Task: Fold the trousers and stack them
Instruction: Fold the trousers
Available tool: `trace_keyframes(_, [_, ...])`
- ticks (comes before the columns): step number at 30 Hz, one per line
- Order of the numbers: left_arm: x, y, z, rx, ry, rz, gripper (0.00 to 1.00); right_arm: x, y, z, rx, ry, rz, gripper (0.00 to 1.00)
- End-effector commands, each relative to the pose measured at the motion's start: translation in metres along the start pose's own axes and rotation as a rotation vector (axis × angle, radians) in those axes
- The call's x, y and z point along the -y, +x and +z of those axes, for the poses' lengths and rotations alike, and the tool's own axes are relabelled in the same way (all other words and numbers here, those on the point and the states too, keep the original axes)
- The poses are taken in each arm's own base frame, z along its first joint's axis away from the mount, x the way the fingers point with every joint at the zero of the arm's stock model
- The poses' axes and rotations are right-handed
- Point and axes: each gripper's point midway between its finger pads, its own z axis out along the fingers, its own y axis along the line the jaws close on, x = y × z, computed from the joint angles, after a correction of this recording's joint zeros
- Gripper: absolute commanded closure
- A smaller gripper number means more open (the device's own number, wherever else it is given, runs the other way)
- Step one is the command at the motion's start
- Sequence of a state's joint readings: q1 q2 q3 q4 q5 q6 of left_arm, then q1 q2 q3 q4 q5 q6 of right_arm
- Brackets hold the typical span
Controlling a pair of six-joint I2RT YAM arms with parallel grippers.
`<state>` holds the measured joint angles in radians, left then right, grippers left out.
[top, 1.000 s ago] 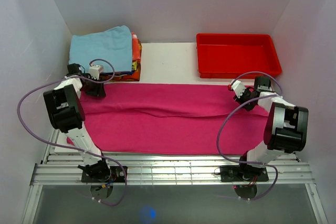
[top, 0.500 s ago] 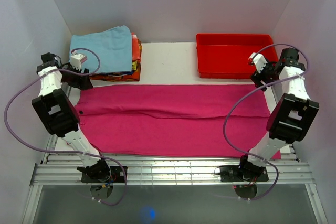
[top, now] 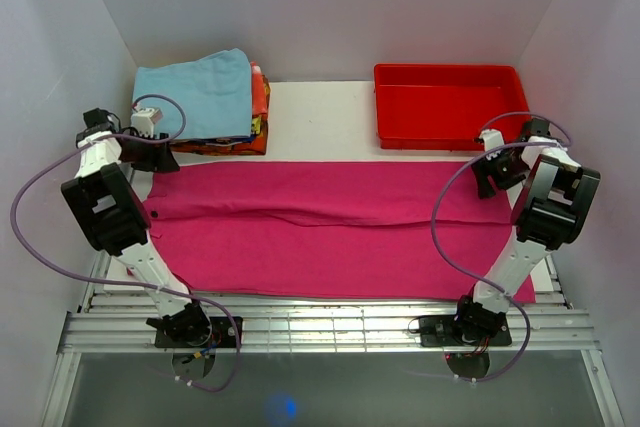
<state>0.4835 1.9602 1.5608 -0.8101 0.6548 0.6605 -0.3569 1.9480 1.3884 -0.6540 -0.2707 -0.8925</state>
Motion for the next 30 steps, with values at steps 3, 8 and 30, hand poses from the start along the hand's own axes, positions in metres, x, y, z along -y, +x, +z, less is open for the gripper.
trace_keyframes(3, [-0.019, 0.004, 0.003, 0.012, -0.046, -0.057, 0.24, -0.012, 0.057, 0.006, -0.161, 0.038, 0.041, 0.37])
trace_keyframes(8, [-0.032, -0.010, -0.001, 0.053, -0.035, 0.002, 0.34, -0.059, 0.108, 0.003, -0.262, -0.087, -0.106, 0.58])
trace_keyframes(30, [-0.050, -0.017, 0.071, 0.109, 0.095, 0.318, 0.30, -0.065, 0.093, -0.018, -0.188, -0.138, -0.408, 0.59])
